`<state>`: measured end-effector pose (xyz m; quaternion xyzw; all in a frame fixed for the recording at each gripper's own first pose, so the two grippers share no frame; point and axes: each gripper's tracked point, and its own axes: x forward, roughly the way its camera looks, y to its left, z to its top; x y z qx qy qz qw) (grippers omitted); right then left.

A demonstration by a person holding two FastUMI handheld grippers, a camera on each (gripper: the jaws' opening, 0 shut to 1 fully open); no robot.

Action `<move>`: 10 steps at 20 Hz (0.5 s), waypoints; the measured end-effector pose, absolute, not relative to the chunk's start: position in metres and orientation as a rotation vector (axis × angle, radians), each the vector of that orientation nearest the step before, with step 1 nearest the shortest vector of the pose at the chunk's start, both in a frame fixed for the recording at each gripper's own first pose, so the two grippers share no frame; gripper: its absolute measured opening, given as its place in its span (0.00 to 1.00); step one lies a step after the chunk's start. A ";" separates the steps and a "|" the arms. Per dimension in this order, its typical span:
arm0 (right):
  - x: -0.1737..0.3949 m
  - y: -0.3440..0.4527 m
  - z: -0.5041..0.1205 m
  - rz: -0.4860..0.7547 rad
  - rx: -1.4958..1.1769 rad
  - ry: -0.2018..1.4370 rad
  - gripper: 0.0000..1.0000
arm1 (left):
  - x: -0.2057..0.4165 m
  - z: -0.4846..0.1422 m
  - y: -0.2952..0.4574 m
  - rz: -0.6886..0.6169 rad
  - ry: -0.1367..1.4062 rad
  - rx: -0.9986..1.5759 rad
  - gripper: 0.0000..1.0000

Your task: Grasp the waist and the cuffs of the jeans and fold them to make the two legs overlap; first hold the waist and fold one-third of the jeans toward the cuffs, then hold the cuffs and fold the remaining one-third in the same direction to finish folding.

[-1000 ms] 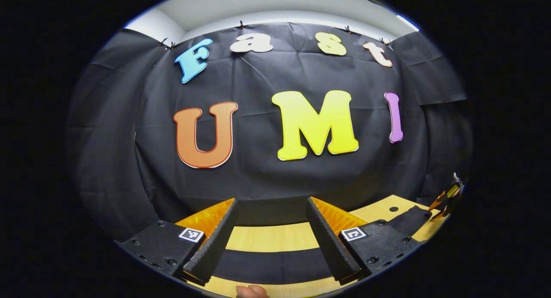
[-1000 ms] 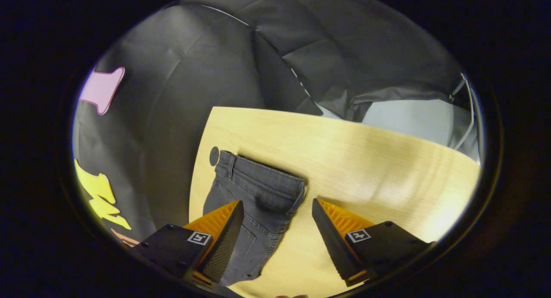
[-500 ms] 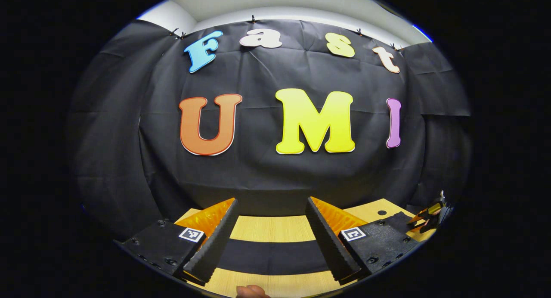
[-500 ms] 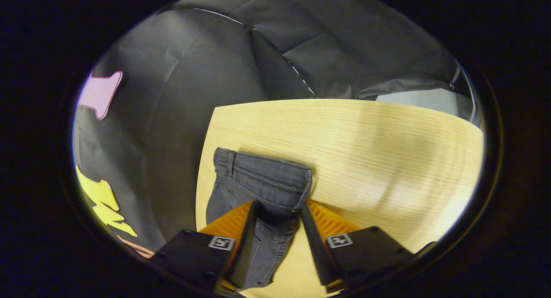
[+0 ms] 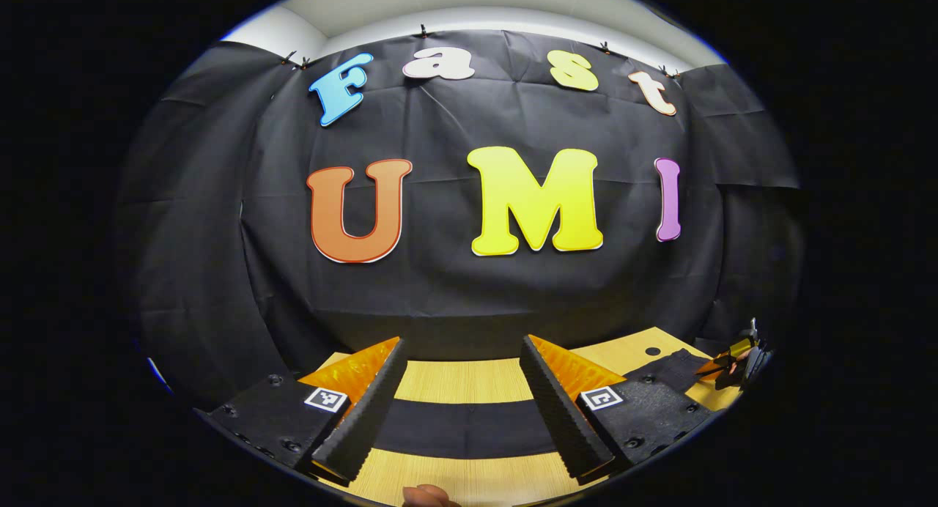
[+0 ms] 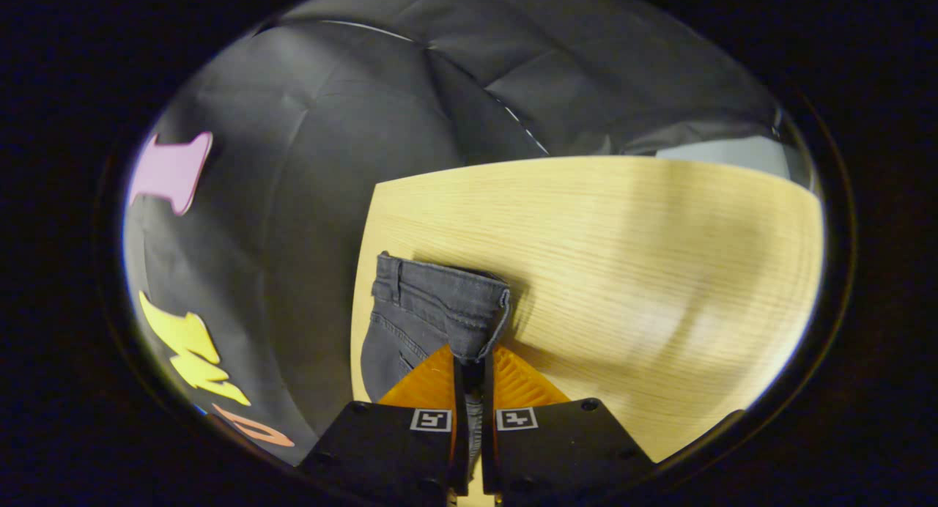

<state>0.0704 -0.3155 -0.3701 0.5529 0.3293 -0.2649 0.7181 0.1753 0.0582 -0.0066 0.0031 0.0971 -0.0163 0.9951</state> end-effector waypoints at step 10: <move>0.105 -0.267 -0.256 -0.359 0.518 0.618 0.08 | 0.167 -0.010 0.071 0.005 0.213 0.013 0.99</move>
